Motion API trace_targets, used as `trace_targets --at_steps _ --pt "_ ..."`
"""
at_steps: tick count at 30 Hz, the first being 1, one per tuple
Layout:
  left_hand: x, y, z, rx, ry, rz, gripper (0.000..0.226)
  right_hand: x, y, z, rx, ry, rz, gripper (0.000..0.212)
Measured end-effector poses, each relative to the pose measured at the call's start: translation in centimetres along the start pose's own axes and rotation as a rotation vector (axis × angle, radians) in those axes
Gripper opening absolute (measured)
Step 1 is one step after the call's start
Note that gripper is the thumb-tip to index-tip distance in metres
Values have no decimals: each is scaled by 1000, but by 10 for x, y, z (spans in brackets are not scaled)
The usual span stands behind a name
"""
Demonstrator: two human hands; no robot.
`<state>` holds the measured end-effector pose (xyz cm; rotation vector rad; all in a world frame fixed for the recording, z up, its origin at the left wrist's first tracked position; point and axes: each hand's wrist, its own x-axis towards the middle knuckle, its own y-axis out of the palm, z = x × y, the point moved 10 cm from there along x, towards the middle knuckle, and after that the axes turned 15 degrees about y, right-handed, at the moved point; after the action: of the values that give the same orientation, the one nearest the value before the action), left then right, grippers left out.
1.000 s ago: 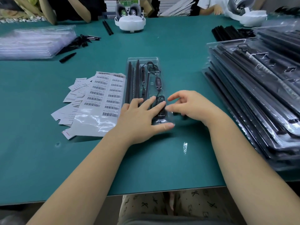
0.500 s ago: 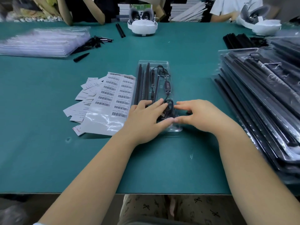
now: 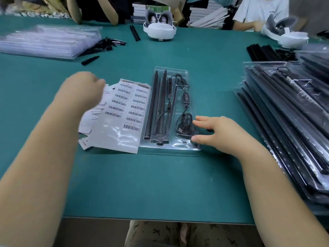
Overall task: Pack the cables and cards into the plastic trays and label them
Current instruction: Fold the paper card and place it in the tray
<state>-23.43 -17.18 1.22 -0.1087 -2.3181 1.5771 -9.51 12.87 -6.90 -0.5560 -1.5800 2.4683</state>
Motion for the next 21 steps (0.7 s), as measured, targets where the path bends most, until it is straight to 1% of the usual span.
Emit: trace_targets --at_steps 2,4,6,8,10,12,14,16,18,21 --pt "15 10 37 81 -109 90 33 0 0 1 20 -13 5 61" --pt "24 34 50 62 -122 165 36 0 -2 1 29 -13 6 61" --pt "28 55 53 63 -109 188 36 0 -3 1 42 -14 5 60" --pt "26 66 58 98 -139 174 34 -1 -4 2 54 -18 0 60" --pt "28 64 62 118 -162 126 35 -2 -3 2 67 -21 0 60" --pt "32 57 61 175 -137 83 33 -1 -3 2 69 -24 2 60" --pt "34 45 56 251 -84 27 30 -1 -3 2 66 -24 2 60" --pt "33 31 46 278 -35 -66 31 0 -4 2 66 -22 1 60" --pt "26 13 29 175 26 -217 28 0 -5 4 86 -24 -2 60" --pt "5 -22 -1 -98 84 -501 27 1 -3 7 137 -38 0 53"
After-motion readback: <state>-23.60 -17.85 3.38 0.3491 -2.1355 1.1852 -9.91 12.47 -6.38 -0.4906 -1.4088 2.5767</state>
